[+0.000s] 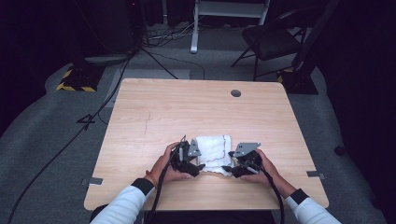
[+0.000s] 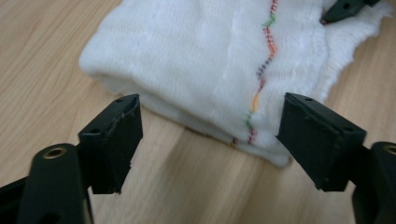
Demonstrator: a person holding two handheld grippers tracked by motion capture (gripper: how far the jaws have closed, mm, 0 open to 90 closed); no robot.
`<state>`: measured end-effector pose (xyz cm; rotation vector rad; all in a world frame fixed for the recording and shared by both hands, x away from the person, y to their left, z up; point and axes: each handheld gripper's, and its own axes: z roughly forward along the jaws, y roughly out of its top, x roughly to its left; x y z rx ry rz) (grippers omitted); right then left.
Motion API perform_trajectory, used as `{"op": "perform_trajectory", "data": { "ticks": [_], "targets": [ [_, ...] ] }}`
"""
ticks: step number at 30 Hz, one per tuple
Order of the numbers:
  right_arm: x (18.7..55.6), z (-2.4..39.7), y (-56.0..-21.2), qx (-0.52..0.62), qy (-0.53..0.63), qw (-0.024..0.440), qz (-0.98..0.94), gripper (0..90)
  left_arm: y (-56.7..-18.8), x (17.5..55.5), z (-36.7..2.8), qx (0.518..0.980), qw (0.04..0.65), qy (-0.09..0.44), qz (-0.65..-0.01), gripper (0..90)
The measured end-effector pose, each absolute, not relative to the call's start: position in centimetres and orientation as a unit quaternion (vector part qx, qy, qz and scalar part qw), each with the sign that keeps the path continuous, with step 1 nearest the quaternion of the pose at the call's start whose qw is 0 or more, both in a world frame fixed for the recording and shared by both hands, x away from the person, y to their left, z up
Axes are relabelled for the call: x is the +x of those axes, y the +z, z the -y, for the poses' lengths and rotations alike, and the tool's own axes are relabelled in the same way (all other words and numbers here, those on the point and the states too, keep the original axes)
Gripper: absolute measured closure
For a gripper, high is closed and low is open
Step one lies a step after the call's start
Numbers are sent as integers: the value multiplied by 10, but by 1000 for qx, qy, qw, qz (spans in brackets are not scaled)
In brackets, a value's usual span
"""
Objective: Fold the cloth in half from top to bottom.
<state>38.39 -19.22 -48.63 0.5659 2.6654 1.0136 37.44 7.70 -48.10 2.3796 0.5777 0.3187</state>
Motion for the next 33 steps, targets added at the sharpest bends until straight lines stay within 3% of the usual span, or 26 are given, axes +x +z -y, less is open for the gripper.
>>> {"op": "perform_trajectory", "data": {
  "ticks": [5,12,17,25,33],
  "targets": [
    [384,196,-492,218,365,100,-900,375,-485,363,-98,913,325,116,-219,164],
    [382,193,-488,209,357,111,-904,363,-491,352,-127,918,312,109,-221,162],
    [380,189,-484,200,365,112,-902,346,-496,354,-146,913,324,74,-237,159],
    [383,178,-490,204,363,108,-903,297,-499,356,-166,903,336,86,-254,147],
    [385,173,-493,228,364,123,-895,307,-501,360,-169,897,345,93,-262,132]
  ]
}}
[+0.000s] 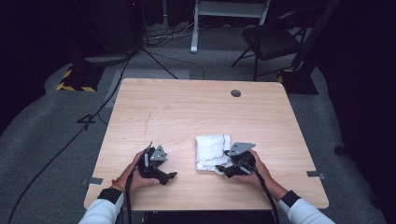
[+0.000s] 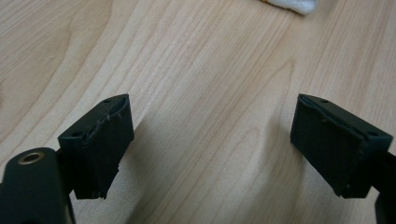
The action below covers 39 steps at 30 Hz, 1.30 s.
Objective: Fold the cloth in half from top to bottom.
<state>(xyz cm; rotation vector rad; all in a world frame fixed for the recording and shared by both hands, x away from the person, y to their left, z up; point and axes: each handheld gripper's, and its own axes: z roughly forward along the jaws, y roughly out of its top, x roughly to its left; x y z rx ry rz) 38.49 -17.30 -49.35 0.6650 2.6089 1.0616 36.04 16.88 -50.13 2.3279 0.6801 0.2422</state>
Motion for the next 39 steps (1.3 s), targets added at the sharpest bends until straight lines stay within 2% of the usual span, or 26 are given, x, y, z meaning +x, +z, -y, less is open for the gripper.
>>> {"op": "perform_trajectory", "data": {
  "ticks": [7,22,32,39],
  "targets": [
    [404,171,-494,240,367,127,-890,319,-503,362,-169,894,350,95,-265,103],
    [451,161,-495,248,374,126,-885,324,-504,362,-168,891,353,97,-270,100],
    [456,158,-494,249,368,123,-887,320,-504,362,-168,890,353,97,-271,100],
    [452,160,-485,240,342,137,-898,311,-504,361,-168,890,353,97,-272,100]
  ]
}}
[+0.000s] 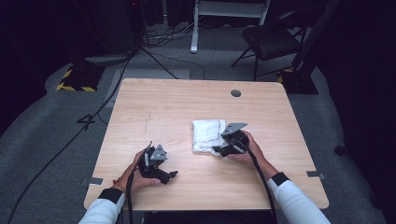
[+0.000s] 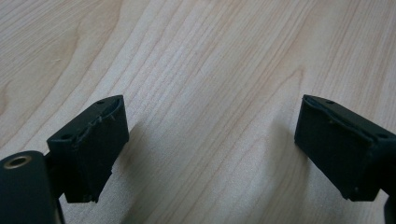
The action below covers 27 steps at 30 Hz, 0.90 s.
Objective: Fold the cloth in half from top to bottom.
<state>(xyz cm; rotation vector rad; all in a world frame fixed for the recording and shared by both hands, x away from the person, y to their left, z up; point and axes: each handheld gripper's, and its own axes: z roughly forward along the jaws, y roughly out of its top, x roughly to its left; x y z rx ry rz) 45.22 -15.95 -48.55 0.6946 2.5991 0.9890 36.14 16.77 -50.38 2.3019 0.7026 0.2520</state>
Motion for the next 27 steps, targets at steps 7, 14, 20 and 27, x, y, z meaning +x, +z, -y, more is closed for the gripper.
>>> {"op": "perform_trajectory", "data": {
  "ticks": [7,14,20,27],
  "targets": [
    [445,167,-477,227,321,144,-908,305,-504,359,-168,888,352,102,-279,106],
    [438,178,-463,217,321,157,-908,307,-504,357,-169,886,352,103,-283,106],
    [430,189,-455,215,317,166,-909,307,-504,354,-173,887,351,103,-281,107],
    [421,201,-449,211,317,171,-909,304,-504,348,-181,885,352,106,-286,114]
  ]
}}
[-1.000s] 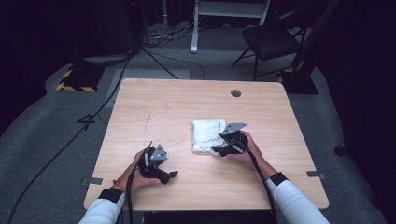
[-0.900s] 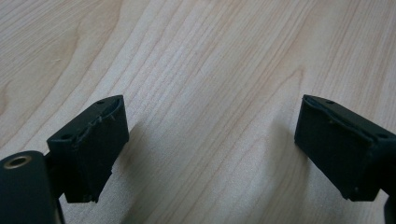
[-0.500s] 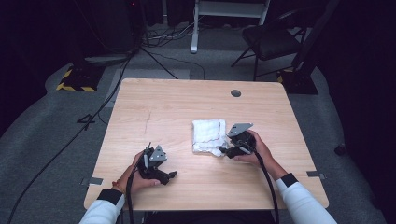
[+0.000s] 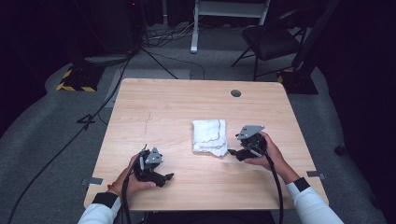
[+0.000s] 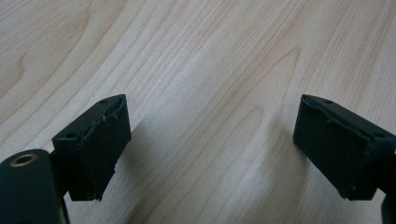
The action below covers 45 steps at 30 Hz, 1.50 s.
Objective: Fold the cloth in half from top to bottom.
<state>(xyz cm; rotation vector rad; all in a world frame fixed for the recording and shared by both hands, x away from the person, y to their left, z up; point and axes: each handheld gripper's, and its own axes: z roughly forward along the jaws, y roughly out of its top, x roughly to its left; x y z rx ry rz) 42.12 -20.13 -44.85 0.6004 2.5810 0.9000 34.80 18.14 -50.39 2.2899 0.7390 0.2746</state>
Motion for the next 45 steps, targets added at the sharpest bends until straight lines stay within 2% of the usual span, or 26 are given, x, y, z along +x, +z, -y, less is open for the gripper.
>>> {"op": "perform_trajectory", "data": {
  "ticks": [22,45],
  "targets": [
    [393,252,-452,229,299,180,-909,300,-504,343,-187,882,351,109,-296,114],
    [365,323,-483,288,291,173,-896,284,-504,343,-187,882,351,110,-297,114]
  ]
}}
